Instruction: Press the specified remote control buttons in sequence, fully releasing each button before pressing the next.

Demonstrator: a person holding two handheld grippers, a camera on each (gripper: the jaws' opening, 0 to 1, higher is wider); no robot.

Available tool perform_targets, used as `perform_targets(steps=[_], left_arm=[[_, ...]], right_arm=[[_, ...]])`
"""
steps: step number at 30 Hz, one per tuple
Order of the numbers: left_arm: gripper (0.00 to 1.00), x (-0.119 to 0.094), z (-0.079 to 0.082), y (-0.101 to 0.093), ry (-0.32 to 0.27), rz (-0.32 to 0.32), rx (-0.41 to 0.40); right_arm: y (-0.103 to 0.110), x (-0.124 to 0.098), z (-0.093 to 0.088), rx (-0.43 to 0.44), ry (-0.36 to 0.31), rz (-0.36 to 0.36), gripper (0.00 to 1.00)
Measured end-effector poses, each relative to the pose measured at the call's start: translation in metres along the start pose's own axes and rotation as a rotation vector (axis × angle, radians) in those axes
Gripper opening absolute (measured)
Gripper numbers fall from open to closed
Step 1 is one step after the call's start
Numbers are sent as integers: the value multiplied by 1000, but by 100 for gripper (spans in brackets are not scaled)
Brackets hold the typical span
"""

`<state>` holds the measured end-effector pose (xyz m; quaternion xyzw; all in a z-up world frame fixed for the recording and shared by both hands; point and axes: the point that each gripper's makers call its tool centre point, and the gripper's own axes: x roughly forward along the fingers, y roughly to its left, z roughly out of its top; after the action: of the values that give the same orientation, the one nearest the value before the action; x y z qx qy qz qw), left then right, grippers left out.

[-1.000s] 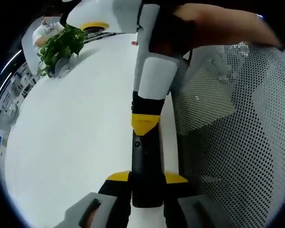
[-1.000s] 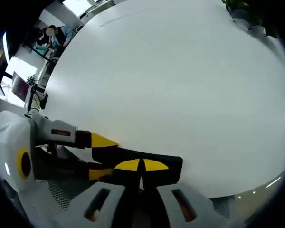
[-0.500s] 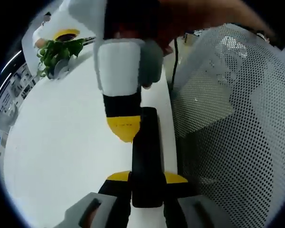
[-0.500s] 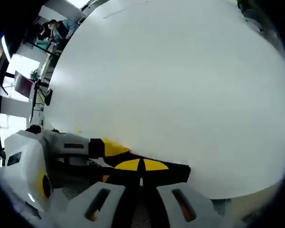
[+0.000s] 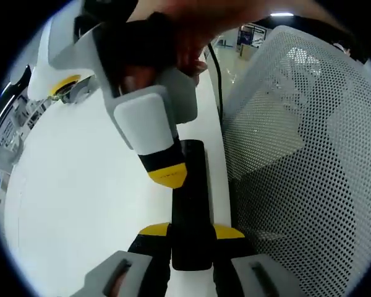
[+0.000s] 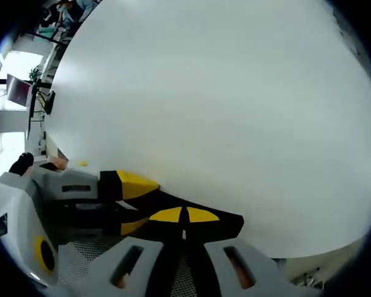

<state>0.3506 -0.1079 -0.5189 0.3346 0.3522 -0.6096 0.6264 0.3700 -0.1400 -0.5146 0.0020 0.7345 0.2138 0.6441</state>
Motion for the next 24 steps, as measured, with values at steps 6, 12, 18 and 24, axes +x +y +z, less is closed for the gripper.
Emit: perform_targets(steps=[6, 12, 18, 24], left_arm=[[24, 0, 0, 0, 1, 0, -1], [24, 0, 1, 0, 1, 3, -3], [24, 1, 1, 1, 0, 4, -6], [24, 0, 1, 0, -7, 6, -13]], right_arm=[[0, 2, 0, 4, 24, -25, 0], [1, 4, 0, 20, 24, -85, 0], [1, 5, 2, -30, 83, -118, 0], [-1, 3, 0, 15, 128, -87, 0]])
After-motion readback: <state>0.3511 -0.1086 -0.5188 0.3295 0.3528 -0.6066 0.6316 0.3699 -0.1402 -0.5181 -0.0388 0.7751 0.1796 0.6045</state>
